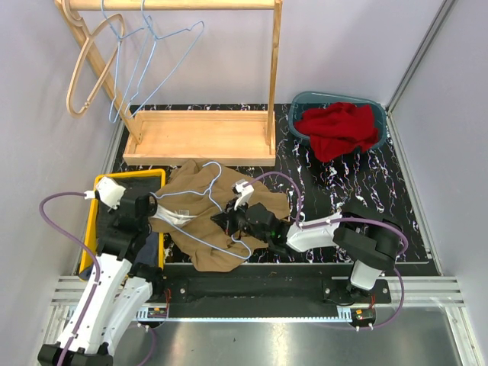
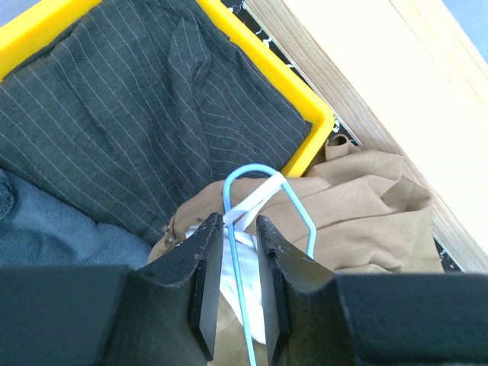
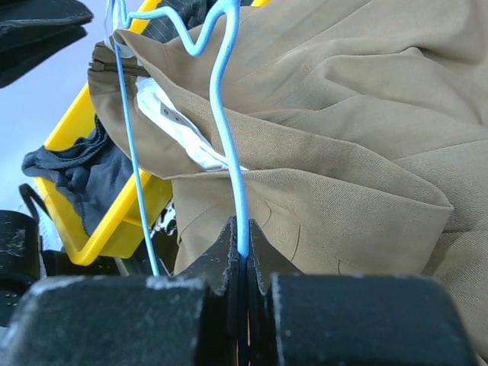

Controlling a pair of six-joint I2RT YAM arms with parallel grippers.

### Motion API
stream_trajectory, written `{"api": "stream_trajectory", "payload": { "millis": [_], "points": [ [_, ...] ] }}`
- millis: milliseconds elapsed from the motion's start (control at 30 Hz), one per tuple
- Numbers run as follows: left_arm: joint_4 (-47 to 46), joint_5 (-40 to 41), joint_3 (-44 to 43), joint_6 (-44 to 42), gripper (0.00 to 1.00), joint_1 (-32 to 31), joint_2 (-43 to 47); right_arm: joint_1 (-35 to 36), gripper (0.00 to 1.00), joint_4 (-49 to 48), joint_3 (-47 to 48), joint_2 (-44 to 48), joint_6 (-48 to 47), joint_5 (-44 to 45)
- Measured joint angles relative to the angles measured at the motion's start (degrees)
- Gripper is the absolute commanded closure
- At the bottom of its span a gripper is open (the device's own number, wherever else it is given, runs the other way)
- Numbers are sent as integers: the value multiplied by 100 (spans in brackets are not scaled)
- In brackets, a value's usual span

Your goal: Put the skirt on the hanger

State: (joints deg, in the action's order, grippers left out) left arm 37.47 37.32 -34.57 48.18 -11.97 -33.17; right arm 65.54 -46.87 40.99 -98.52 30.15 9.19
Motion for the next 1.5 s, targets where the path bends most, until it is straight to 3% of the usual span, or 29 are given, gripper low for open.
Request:
{"api": "stream_trajectory", "payload": {
  "millis": [567,767,933,1500],
  "points": [
    [-820,39,247,-116,74,63,-385,-201,100,282,4,140,466,-483],
    [-1110,-26,603,-118,83,63,-328,-238,100,328,4,188,581,-627],
    [-1375,-170,769,-151,100,66,-199,-260,100,328,4,236,638,-721],
    [-1185,-713,715,-227,100,83,83,-330,100,610,369,170,656,-949]
  ]
}}
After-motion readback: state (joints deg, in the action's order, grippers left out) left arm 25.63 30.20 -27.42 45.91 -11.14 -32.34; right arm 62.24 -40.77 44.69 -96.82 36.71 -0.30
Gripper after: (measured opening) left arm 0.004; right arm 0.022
